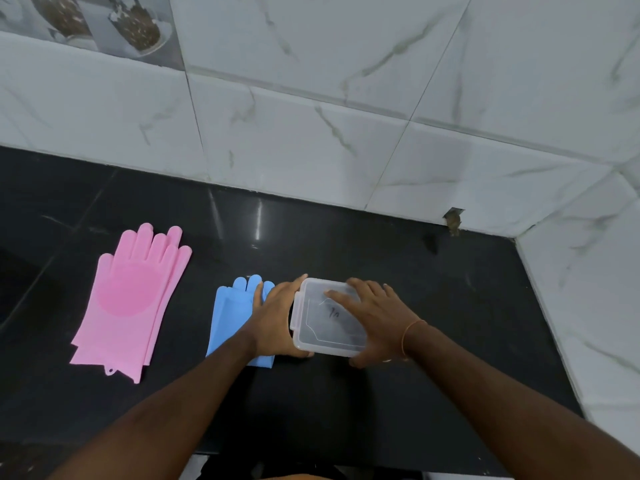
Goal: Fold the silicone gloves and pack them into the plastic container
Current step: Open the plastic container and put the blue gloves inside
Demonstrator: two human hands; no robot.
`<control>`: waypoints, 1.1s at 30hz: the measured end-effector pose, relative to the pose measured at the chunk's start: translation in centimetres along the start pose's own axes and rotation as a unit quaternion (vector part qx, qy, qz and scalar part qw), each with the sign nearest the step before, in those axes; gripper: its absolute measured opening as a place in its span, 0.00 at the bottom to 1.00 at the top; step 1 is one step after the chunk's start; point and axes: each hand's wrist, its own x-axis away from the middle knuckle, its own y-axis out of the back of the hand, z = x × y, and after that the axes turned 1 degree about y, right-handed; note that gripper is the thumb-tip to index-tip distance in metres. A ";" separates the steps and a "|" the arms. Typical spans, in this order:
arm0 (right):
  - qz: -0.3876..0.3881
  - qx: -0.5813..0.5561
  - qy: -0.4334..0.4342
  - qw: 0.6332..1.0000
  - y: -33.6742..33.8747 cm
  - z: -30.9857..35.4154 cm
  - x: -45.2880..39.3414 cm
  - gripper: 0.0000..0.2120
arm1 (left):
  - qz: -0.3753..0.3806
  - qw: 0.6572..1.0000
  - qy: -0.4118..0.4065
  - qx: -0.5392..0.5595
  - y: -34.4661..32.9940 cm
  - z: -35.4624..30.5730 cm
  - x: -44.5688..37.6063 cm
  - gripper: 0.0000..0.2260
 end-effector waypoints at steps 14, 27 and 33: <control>0.065 -0.247 0.004 0.967 5.3 -1.6 0.7 0.32 | -0.005 1.000 -0.002 0.013 0.0 0.1 0.0 0.45; -0.122 -0.319 -0.083 0.936 9.4 -7.3 -5.3 0.06 | 0.009 0.999 0.034 -0.030 0.0 -0.1 0.1 0.54; -0.034 -0.287 -0.102 0.952 7.4 -10.1 -10.7 0.07 | 0.025 0.997 0.070 -0.023 0.4 -1.0 -0.1 0.55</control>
